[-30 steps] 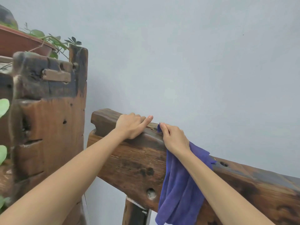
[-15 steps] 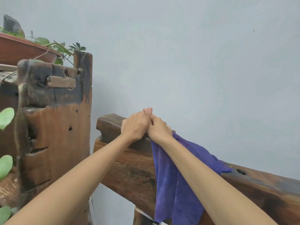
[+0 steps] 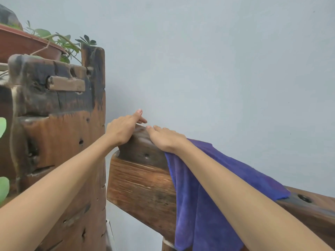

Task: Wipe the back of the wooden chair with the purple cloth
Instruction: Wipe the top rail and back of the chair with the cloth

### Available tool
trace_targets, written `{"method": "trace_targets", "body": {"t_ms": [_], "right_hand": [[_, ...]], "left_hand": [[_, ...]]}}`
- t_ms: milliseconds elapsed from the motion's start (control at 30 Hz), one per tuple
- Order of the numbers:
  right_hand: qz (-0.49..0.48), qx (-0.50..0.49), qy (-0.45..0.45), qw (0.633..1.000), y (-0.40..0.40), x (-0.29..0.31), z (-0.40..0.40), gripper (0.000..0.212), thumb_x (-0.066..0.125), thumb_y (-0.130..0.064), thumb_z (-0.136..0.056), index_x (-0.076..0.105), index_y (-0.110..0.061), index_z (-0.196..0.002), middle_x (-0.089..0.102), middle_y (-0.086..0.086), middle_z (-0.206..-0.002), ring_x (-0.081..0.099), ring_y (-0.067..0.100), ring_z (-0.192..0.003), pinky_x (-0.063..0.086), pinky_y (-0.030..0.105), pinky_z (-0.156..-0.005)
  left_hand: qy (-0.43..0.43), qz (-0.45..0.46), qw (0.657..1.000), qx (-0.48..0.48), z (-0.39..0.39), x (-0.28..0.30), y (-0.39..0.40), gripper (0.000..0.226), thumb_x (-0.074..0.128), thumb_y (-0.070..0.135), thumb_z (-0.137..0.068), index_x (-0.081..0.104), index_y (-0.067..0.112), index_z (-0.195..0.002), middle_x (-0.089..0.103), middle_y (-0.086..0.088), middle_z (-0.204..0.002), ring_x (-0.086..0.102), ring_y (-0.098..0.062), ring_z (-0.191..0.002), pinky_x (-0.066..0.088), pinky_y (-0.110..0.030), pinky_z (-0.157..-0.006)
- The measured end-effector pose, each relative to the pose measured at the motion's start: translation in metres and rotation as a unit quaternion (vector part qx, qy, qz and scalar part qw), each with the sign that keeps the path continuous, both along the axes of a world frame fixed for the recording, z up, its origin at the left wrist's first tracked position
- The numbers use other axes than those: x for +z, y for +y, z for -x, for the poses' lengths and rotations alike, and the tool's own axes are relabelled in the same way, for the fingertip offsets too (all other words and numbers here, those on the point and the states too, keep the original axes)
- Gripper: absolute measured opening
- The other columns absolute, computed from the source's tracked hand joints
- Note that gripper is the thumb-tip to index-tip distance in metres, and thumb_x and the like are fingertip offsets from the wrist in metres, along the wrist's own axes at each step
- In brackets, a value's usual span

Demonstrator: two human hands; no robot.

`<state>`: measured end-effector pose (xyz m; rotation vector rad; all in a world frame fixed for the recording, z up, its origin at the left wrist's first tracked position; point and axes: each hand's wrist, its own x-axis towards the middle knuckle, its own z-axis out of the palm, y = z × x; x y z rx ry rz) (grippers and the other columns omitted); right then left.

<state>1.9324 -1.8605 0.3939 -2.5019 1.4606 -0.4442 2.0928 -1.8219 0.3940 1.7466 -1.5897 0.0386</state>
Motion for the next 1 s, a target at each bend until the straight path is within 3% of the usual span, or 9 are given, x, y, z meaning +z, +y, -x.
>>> {"method": "trace_targets", "body": {"t_ms": [133,234,300,434,567,634,701,801,1001], "right_hand": [[-0.046,0.007,-0.039,0.998,-0.036,0.0,-0.036,0.118,-0.009,-0.083,-0.06,0.036,-0.029,-0.155,0.037,0.001,-0.162,0.03,0.026,-0.151,0.02,0.052,-0.12],[-0.069,0.0,-0.106,0.992,-0.038,0.007,-0.057,0.121,-0.007,-0.084,-0.056,0.043,-0.029,-0.151,0.043,0.002,-0.158,0.036,0.026,-0.147,0.022,0.05,-0.12],[-0.053,0.009,-0.213,0.976,-0.017,0.021,-0.062,0.104,0.002,-0.083,-0.073,0.053,-0.027,-0.144,0.051,0.004,-0.151,0.042,0.028,-0.142,0.026,0.05,-0.118],[0.057,0.064,-0.421,0.903,0.006,0.031,-0.037,0.048,0.033,-0.046,-0.105,0.071,-0.02,-0.119,0.064,0.0,-0.133,0.048,0.019,-0.132,0.033,0.042,-0.113],[0.236,0.115,-0.197,0.944,0.031,0.016,0.038,0.035,0.04,-0.042,-0.1,0.07,-0.024,-0.108,0.067,-0.008,-0.114,0.057,0.015,-0.112,0.044,0.039,-0.099],[0.249,0.114,-0.014,0.962,0.043,0.002,0.074,0.042,0.037,-0.052,-0.099,0.062,-0.031,-0.125,0.063,-0.009,-0.128,0.055,0.016,-0.12,0.043,0.038,-0.102],[0.208,0.126,0.091,0.966,0.053,-0.012,0.095,0.064,0.041,-0.065,-0.096,0.036,-0.036,-0.153,0.039,-0.011,-0.158,0.037,0.012,-0.144,0.034,0.035,-0.114],[0.162,0.143,0.088,0.972,0.049,-0.016,0.085,0.093,0.048,-0.078,-0.085,0.014,-0.036,-0.161,0.016,-0.013,-0.168,0.013,0.005,-0.154,0.022,0.032,-0.121],[0.082,0.151,0.061,0.983,0.019,0.001,0.023,0.101,0.062,-0.071,-0.083,0.012,-0.033,-0.161,0.016,-0.002,-0.169,0.017,0.015,-0.155,0.024,0.039,-0.123]], "left_hand": [[0.083,0.076,0.992,0.059,0.004,-0.003,-0.003,0.076,0.006,0.06,-0.1,0.076,0.031,-0.111,0.072,0.001,-0.123,0.058,-0.032,-0.118,0.036,-0.046,-0.102],[0.101,0.109,0.984,0.096,0.011,-0.005,0.002,0.069,0.014,0.047,-0.108,0.078,0.02,-0.107,0.071,-0.013,-0.12,0.056,-0.041,-0.115,0.035,-0.044,-0.096],[0.09,0.104,0.985,0.105,0.014,-0.003,0.005,0.066,0.017,0.043,-0.109,0.077,0.015,-0.106,0.069,-0.018,-0.122,0.055,-0.043,-0.116,0.035,-0.045,-0.095],[0.08,0.108,0.986,0.095,0.01,-0.006,0.003,0.067,0.017,0.044,-0.108,0.079,0.022,-0.099,0.073,-0.007,-0.117,0.058,-0.038,-0.112,0.037,-0.043,-0.094],[0.081,0.133,0.983,0.093,0.005,-0.012,-0.003,0.069,0.017,0.044,-0.108,0.08,0.022,-0.095,0.075,-0.005,-0.111,0.061,-0.035,-0.104,0.037,-0.039,-0.087],[0.08,0.136,0.983,0.092,0.005,-0.013,-0.004,0.07,0.016,0.045,-0.108,0.081,0.023,-0.093,0.076,-0.005,-0.11,0.061,-0.036,-0.102,0.038,-0.039,-0.087],[0.08,0.133,0.984,0.088,0.005,-0.013,-0.005,0.071,0.015,0.046,-0.106,0.081,0.023,-0.093,0.076,-0.004,-0.109,0.061,-0.035,-0.103,0.039,-0.039,-0.089],[0.108,0.137,0.982,0.071,0.004,-0.013,-0.005,0.075,0.011,0.056,-0.096,0.08,0.026,-0.101,0.076,0.003,-0.112,0.062,-0.03,-0.11,0.038,-0.04,-0.094],[0.266,0.182,0.947,-0.004,0.002,-0.017,-0.002,0.064,0.02,0.059,-0.093,0.077,0.035,-0.109,0.074,0.009,-0.118,0.066,-0.017,-0.111,0.041,-0.042,-0.103]]}}
